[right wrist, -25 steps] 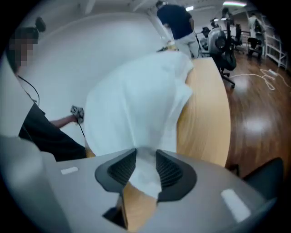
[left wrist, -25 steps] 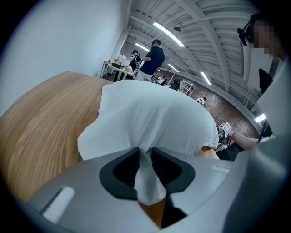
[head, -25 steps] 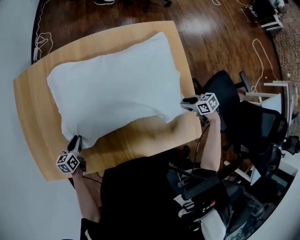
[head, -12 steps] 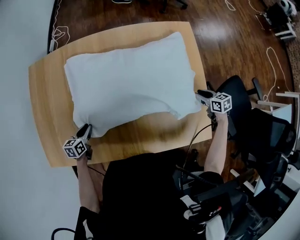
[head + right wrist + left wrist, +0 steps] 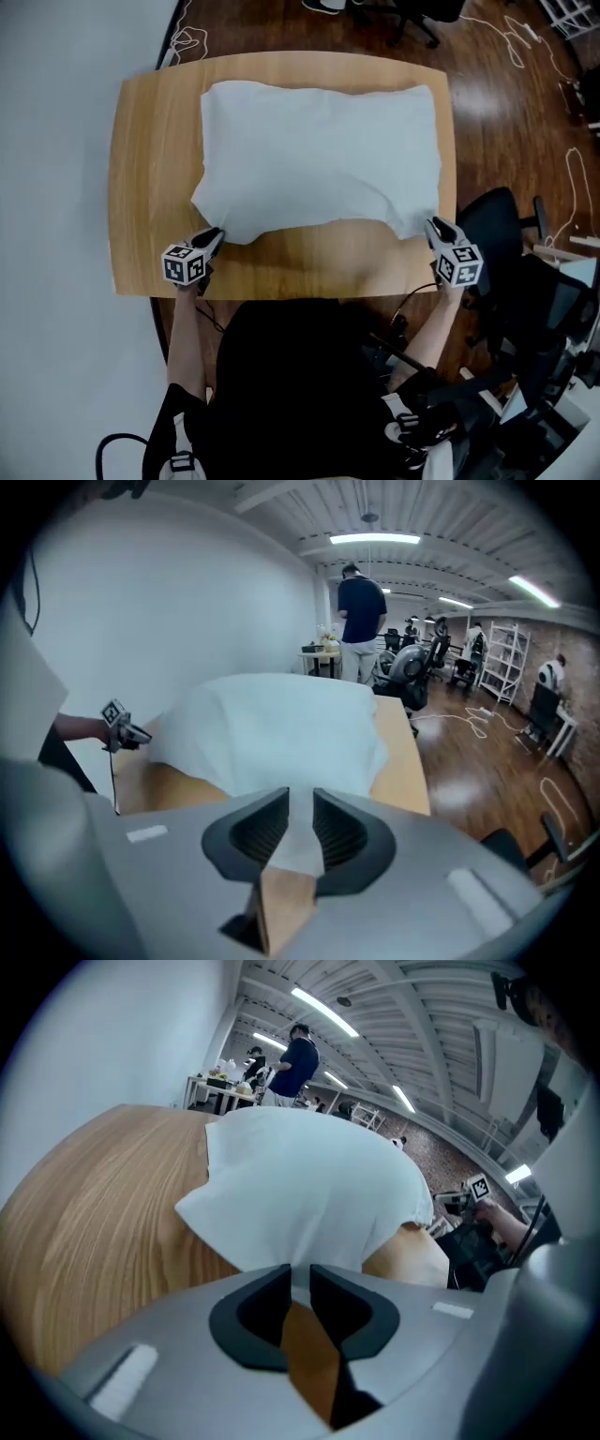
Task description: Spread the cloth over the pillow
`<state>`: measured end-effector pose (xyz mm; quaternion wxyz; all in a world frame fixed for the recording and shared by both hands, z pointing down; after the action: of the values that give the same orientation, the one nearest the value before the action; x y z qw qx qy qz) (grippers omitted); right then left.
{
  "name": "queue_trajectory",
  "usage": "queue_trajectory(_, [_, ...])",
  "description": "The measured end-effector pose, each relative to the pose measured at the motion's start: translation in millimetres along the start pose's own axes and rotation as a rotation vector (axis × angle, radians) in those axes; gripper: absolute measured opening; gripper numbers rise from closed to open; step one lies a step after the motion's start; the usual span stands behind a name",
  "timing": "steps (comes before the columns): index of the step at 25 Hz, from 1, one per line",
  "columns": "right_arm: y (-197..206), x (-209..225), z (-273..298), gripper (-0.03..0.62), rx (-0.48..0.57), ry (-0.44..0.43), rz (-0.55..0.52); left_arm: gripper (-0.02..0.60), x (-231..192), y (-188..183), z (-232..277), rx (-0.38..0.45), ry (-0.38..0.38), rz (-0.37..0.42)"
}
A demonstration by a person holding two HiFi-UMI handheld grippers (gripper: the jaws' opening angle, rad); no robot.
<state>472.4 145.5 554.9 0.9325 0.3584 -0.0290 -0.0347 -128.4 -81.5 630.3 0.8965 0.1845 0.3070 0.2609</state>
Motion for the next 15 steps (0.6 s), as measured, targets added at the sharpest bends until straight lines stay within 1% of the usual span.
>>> queue_trajectory(2, [13.9, -36.0, 20.1, 0.083, -0.011, -0.052, 0.015, 0.066, -4.9, 23.8, 2.2, -0.074, -0.002, 0.025])
queue_trajectory(3, [28.3, -49.1, 33.7, 0.083, -0.058, -0.057, 0.011, 0.066, -6.4, 36.6, 10.9, -0.105, 0.011, 0.02])
queue_trajectory(4, [43.4, -61.6, 46.2, 0.083, -0.124, -0.053, -0.001, 0.043, -8.4, 47.3, 19.2, -0.121, 0.024, 0.006])
queue_trajectory(5, [56.5, -74.6, 53.5, 0.083, -0.189, -0.046, -0.014, 0.015, -10.4, 55.1, 25.4, -0.121, 0.036, -0.01])
queue_trajectory(6, [65.1, -87.1, 52.2, 0.083, -0.228, -0.034, -0.025, 0.015, -11.0, 59.3, 30.7, -0.106, 0.057, -0.022])
queue_trajectory(7, [68.4, -98.2, 43.4, 0.082, -0.224, -0.022, -0.026, 0.015, -9.9, 59.3, 35.7, -0.07, 0.096, -0.04])
queue_trajectory(8, [67.4, -108.7, 31.6, 0.078, -0.178, -0.023, -0.008, 0.015, -9.4, 55.9, 38.1, -0.002, 0.157, -0.088])
queue_trajectory(9, [63.9, -120.8, 21.7, 0.078, -0.104, -0.041, 0.034, 0.015, -13.1, 52.3, 35.6, 0.104, 0.242, -0.188])
queue_trajectory(10, [59.8, -136.3, 16.8, 0.078, -0.019, -0.08, 0.093, 0.015, -21.3, 51.1, 30.1, 0.24, 0.352, -0.339])
queue_trajectory(11, [56.0, -156.1, 18.3, 0.078, 0.06, -0.137, 0.158, 0.017, -29.7, 51.5, 25.2, 0.379, 0.48, -0.504])
queue_trajectory(12, [52.3, -180.5, 26.1, 0.081, 0.12, -0.207, 0.218, 0.038, -34.4, 50.8, 22.7, 0.495, 0.599, -0.627])
queue_trajectory(13, [47.5, -209.8, 40.0, 0.101, 0.152, -0.29, 0.267, 0.049, -35.4, 48.7, 21.8, 0.569, 0.678, -0.68])
queue_trajectory(14, [40.8, -243.6, 60.1, 0.142, 0.163, -0.387, 0.31, 0.049, -35.6, 45.7, 20.5, 0.609, 0.703, -0.679])
queue_trajectory(15, [32.3, -280.1, 85.7, 0.178, 0.157, -0.489, 0.35, 0.048, -36.9, 43.1, 17.5, 0.634, 0.688, -0.664])
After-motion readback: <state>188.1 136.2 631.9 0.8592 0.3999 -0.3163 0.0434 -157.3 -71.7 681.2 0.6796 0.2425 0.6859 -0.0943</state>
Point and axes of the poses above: the fingertips, and each gripper's own axes: z forward along the fingers, x to its right, y out of its underside, the point moved 9 cm from there along -z, backward along the fingers, and after that the axes turned 7 degrees about -z, right-handed, at the moved point
